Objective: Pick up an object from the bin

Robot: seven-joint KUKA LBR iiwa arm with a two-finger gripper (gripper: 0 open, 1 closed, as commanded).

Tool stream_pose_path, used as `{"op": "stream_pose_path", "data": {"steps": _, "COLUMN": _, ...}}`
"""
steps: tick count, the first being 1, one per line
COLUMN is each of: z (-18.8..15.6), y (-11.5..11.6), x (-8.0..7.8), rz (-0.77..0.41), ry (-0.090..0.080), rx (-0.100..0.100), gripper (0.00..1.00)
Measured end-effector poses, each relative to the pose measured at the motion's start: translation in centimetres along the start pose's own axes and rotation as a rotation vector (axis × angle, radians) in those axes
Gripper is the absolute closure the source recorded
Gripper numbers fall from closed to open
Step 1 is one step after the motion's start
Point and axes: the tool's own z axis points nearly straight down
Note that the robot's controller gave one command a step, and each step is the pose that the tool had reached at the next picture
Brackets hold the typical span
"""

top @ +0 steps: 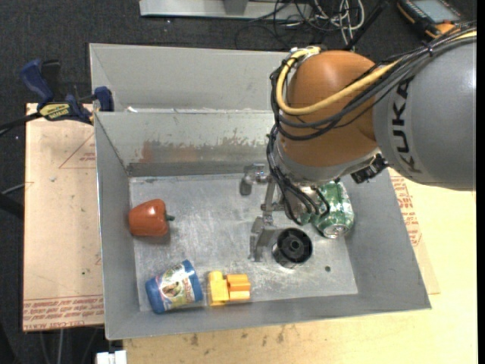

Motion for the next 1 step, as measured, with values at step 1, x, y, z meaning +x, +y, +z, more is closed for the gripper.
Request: {"op": "stream_pose_path", "data": {"steps": 1, "z": 2.60, "y": -2.35, "x": 1.16, "rz": -0.165, "ry": -0.009, "rx": -0.003, "gripper": 0.00}}
